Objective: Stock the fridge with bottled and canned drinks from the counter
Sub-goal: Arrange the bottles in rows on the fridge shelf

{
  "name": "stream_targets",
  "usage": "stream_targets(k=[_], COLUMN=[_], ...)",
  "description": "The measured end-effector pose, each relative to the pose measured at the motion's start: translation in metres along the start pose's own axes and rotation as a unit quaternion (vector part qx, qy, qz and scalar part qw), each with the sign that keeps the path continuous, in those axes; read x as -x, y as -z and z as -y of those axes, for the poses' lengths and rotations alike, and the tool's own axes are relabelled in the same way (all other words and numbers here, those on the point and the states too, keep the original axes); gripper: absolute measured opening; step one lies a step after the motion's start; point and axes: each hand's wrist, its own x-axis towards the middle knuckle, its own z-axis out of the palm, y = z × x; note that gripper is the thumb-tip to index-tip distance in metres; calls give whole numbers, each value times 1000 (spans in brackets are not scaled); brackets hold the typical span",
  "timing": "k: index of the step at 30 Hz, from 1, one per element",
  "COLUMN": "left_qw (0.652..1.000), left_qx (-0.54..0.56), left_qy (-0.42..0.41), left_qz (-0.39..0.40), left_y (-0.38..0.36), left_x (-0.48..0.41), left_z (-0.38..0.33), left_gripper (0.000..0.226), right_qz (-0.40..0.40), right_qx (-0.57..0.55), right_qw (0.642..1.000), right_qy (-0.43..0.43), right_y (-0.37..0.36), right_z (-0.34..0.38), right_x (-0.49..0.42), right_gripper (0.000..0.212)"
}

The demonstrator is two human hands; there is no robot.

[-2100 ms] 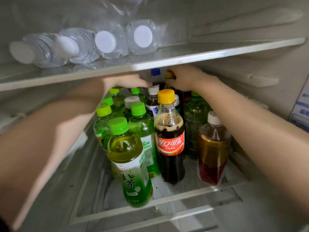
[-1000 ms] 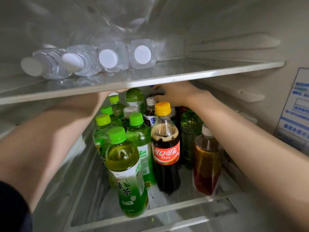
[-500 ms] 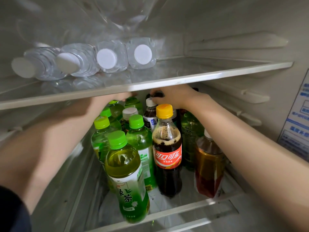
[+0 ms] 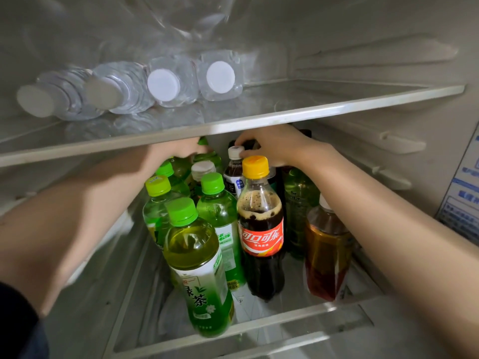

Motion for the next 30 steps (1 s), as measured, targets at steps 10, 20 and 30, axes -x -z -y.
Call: stream_targets(k=[10, 20, 30], left_qw=[999, 998, 990], left_qx=[38, 4, 72], left_qy=[2, 21, 28], left_qz=[-16, -52, -118], left_y=[1, 6, 5], left_x=[22, 35, 31], left_z=[2, 25, 47], left_gripper=[57, 40, 15], right_qz=[0, 4, 19], right_qx=[-12, 8, -20], right_qw=[1000, 1000, 1000], right_qy=[6, 1, -8], right_y=[-4, -4, -5], right_z=[-3, -3, -3], right_x=[-5, -6, -6], right_gripper=[37, 38, 37])
